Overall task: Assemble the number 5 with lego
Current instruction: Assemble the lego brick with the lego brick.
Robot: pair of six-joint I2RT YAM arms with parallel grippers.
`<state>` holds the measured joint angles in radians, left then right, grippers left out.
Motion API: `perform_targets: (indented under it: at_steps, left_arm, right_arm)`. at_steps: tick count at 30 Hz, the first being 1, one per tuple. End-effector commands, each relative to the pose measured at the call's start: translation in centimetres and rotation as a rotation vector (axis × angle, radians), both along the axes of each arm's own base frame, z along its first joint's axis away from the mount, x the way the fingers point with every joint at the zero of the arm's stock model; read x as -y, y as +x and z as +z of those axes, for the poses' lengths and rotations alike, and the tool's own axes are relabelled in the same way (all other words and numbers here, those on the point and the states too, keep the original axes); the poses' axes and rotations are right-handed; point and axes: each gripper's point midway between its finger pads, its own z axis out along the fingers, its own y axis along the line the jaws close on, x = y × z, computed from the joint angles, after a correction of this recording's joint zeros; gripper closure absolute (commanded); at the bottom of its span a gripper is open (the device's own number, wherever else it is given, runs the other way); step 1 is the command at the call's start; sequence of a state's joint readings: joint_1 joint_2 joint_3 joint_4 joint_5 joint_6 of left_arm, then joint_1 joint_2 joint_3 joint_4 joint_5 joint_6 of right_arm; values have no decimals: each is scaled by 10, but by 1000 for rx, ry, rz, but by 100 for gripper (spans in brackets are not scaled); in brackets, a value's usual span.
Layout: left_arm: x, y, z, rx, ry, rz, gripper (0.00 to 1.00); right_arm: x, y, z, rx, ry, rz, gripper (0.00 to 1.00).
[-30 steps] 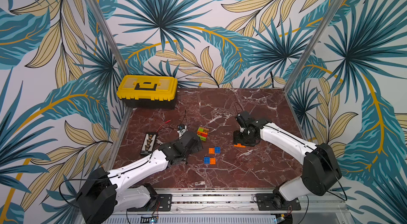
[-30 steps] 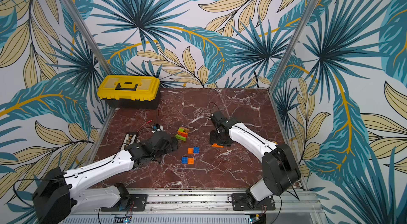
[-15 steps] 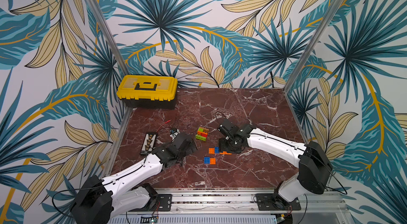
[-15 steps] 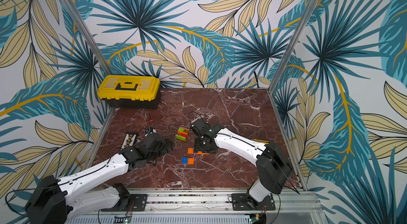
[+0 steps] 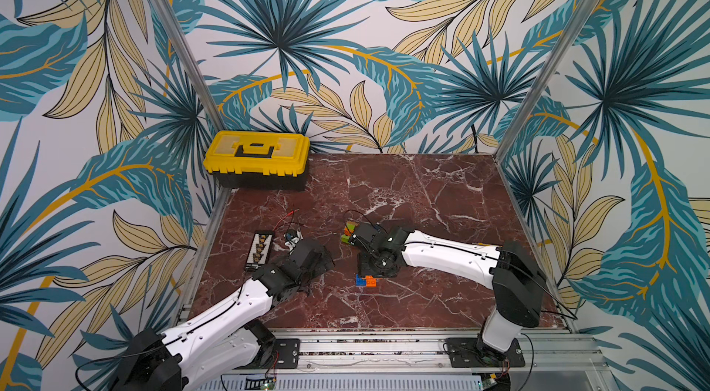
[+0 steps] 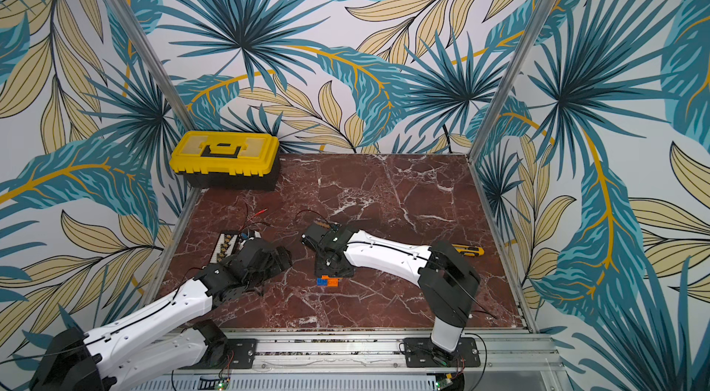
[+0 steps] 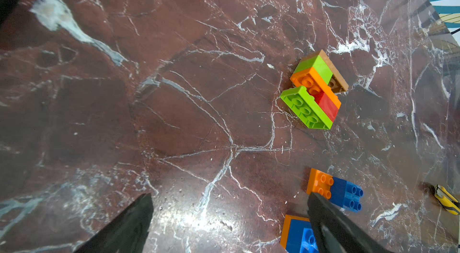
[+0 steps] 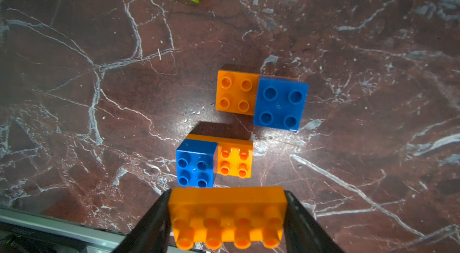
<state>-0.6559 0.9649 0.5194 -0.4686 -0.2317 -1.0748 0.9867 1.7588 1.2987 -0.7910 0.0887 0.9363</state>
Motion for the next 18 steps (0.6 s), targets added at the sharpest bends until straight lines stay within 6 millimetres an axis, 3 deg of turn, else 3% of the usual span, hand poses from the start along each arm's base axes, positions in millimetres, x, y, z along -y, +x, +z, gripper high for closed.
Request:
perform_targets:
  at_steps: [1,18]
  left_arm:
    - [-14,-6,-8,-9,28,38,0]
    - [-20,-10,-12,-19,59,39,0]
  right_arm:
    - [3,-1,-4,-3,-49,-27,39]
    - [-9,-6,-23,-28,-99,-71,39]
